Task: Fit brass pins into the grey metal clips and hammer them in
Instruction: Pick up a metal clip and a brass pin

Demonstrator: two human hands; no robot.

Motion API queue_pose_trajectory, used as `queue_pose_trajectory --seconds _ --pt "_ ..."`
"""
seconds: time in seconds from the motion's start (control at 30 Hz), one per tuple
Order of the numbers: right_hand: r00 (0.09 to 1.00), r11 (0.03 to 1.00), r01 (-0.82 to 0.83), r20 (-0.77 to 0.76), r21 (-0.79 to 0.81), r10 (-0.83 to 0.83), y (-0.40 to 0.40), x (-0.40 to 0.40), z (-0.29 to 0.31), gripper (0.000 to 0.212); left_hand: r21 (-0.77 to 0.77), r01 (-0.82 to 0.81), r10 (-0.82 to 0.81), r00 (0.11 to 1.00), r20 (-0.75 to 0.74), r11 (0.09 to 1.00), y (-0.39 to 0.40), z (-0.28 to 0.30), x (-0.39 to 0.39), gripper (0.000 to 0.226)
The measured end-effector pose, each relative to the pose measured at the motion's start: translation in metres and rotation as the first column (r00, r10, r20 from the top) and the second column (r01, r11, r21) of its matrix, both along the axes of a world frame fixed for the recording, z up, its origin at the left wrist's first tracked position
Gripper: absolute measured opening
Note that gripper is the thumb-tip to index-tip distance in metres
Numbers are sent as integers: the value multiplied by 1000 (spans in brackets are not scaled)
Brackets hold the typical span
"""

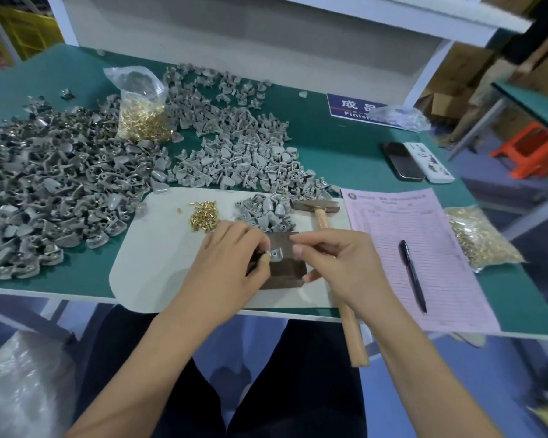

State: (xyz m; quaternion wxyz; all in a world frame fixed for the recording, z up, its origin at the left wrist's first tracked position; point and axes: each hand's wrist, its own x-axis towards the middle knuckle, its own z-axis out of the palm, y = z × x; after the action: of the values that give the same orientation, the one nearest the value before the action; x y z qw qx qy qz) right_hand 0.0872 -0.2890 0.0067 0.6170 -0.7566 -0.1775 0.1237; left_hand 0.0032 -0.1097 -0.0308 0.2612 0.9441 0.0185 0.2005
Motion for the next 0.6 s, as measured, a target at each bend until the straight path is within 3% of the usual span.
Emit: queue_pose_trajectory --seconds 0.23,0.33,0.6 --pt "978 990 -66 190 -124 89 15 -8 -4 18 -231 -69 99 987 123 971 -9 -9 2 9" --pt "943 984 -47 318 -174 101 22 -9 -10 14 -257 -82 122 982 143 963 -9 -15 4 14" --pt "925 990 -28 373 -135 77 17 -4 -23 11 -242 -74 122 975 185 967 -6 -21 5 14"
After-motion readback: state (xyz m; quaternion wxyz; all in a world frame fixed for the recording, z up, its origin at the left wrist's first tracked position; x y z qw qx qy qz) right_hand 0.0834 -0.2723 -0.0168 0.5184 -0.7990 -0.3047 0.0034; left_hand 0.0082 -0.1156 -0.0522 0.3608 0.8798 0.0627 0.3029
